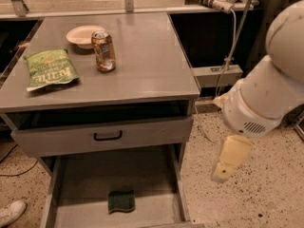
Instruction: Pick sponge from middle drawer and place on counter
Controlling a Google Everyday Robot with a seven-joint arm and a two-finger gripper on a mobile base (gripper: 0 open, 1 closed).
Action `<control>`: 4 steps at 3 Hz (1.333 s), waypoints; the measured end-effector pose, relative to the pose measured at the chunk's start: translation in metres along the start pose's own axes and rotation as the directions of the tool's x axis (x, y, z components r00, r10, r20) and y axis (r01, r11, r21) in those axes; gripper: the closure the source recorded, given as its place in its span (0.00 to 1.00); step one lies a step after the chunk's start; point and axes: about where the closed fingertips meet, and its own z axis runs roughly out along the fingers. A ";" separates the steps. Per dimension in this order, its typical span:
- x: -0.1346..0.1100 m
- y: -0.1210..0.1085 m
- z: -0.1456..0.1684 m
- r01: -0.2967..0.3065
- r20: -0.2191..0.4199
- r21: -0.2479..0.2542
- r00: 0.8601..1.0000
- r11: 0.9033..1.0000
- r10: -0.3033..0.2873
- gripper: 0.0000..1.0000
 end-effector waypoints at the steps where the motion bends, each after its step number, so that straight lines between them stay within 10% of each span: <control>1: -0.025 0.016 0.064 0.022 0.077 -0.074 0.997 0.997 -0.017 0.00; 4: -0.041 0.042 0.166 0.043 0.184 -0.163 0.983 0.986 -0.012 0.00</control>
Offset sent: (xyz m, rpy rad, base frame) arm 0.0145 0.1038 -0.1643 0.2395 0.1487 0.0963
